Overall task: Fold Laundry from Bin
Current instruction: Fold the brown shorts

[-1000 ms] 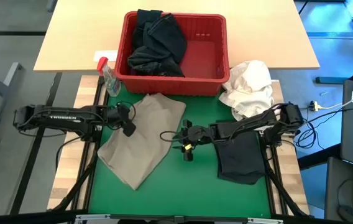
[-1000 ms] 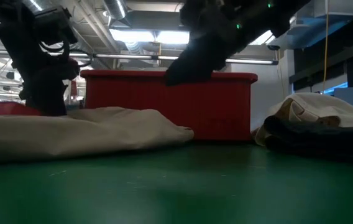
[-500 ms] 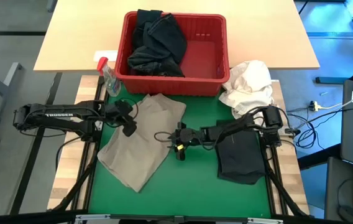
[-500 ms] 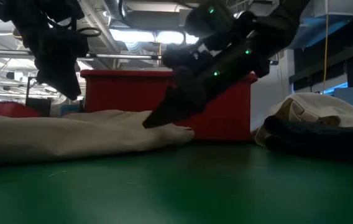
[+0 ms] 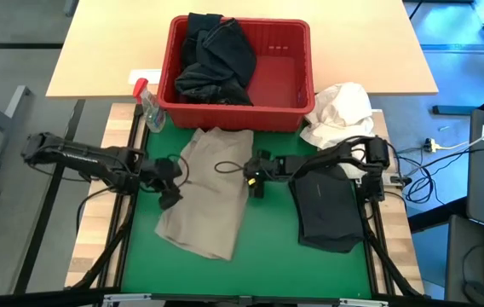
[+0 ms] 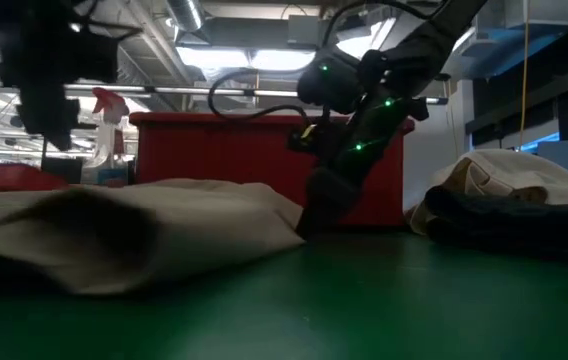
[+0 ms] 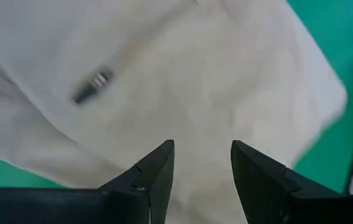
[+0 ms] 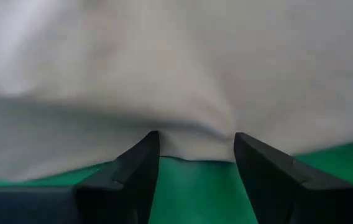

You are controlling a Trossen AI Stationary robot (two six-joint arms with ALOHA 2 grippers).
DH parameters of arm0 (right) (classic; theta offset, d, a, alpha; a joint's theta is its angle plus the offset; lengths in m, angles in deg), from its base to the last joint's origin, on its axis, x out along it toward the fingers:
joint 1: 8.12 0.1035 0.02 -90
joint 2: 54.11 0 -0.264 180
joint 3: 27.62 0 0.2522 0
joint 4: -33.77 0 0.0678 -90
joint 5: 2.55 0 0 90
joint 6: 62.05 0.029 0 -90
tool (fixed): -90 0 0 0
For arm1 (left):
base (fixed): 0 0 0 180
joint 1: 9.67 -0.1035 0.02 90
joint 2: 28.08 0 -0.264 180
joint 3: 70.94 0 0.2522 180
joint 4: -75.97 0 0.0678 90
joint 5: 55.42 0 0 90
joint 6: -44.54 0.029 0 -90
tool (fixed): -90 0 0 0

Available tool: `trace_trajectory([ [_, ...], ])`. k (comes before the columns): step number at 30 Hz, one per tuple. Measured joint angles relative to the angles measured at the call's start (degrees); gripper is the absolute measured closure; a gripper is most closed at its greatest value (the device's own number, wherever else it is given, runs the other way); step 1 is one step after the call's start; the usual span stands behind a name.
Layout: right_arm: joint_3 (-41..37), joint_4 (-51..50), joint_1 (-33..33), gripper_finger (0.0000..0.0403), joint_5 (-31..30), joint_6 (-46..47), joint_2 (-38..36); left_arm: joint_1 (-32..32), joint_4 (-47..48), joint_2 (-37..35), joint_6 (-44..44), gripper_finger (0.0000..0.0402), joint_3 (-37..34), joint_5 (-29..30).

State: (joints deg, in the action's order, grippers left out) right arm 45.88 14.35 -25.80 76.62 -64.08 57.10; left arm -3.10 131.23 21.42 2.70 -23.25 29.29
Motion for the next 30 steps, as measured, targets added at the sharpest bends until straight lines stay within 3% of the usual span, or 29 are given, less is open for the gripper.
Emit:
trace_trajectory([
  [8, -0.26, 5.71, 2.60, 0.0194, 2.91, -1.61, -7.87, 16.62, -11.01, 3.53, -1.17, 0.0249, -0.07, 2.79],
  [14, -0.35, 12.19, 4.13, 0.0194, 7.50, -1.31, -6.59, 26.02, -14.85, 10.91, -5.81, 0.0249, -0.07, 5.12],
  [21, -0.48, 16.81, 5.10, 0.0194, 9.03, -0.98, -1.96, 30.40, -20.80, 18.02, -12.78, 0.0249, -0.09, 5.14],
  [30, -0.37, 20.06, 4.90, 0.0194, 8.11, -0.84, 3.21, 32.34, -15.38, 22.54, -15.08, 0.0249, -0.09, 7.41],
])
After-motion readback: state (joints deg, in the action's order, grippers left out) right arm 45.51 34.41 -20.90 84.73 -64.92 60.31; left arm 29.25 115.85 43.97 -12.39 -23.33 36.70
